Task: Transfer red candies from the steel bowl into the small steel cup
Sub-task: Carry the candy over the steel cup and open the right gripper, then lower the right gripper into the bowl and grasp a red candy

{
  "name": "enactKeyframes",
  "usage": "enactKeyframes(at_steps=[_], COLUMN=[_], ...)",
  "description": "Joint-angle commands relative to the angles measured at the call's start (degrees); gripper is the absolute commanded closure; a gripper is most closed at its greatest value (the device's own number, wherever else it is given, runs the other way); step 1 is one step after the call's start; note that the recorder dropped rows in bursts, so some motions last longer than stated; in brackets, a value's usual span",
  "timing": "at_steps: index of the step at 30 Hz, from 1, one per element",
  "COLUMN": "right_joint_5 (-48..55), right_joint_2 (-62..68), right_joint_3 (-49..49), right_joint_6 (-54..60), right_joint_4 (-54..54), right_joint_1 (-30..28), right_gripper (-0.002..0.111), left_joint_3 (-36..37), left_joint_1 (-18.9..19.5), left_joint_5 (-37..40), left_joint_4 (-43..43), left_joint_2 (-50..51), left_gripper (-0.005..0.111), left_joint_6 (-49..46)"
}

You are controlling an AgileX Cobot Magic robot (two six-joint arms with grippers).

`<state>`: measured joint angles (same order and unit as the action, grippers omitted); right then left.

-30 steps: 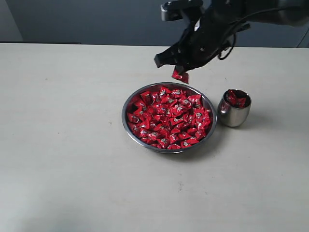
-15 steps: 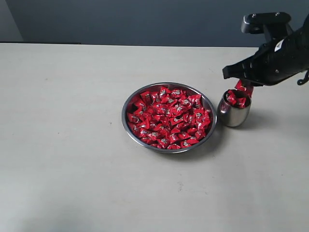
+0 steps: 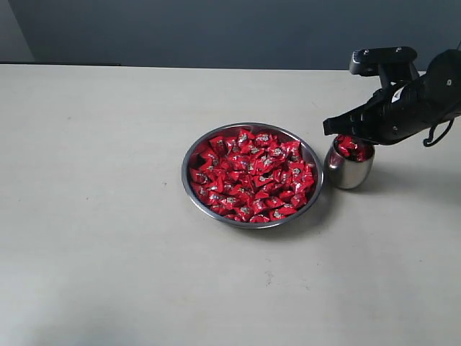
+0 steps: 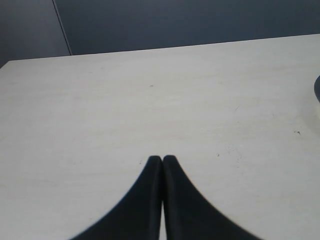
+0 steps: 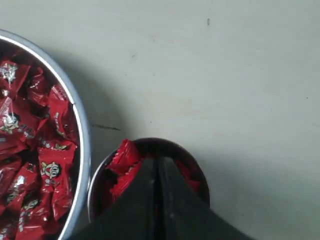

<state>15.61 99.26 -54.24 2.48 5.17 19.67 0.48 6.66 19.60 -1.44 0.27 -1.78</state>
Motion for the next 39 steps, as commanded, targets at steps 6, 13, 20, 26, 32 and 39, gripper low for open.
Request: enactKeyframes(at_steps=[6,13,20,26,32,39], right_joint_5=[0.49,3.94,8.40,12.46,15.74,15.57], right_joint_2=[-3.60,-6.63,0.31,8.92,16.39,21.98], right_joint_3=[0.22,-2.82,-10.84,-18.70,-24.22,-27.80], right_joint_6=[0.10,0.73,2.07,2.43,2.43,2.43], right_joint_4=[-0.73,4.10,4.10,4.10,3.95,3.95], right_joint_1=[-0.21,7.30,15.74,19.74,20.06,19.80], right_gripper=[0.070,0.083,0.062,0.062,0.062,0.062], left_joint_3=[-0.48,-0.48,-0.48,-0.48,-0.48,-0.48], left_joint_1=[-0.46,-0.46,-0.46,-0.46,-0.46,-0.46], left_joint_5=[-0.31,-0.31,-0.31,-0.31,-0.31,-0.31], left_joint_4=[-0.11,-0.11,-0.11,-0.11,-0.11,-0.11], left_joint_2=[-0.27,-0.27,-0.27,-0.27,-0.27,-0.27], left_gripper=[0.106,0.106,0.106,0.106,0.106,0.106], left_joint_6=[0.09,0.09,0.09,0.09,0.09,0.09])
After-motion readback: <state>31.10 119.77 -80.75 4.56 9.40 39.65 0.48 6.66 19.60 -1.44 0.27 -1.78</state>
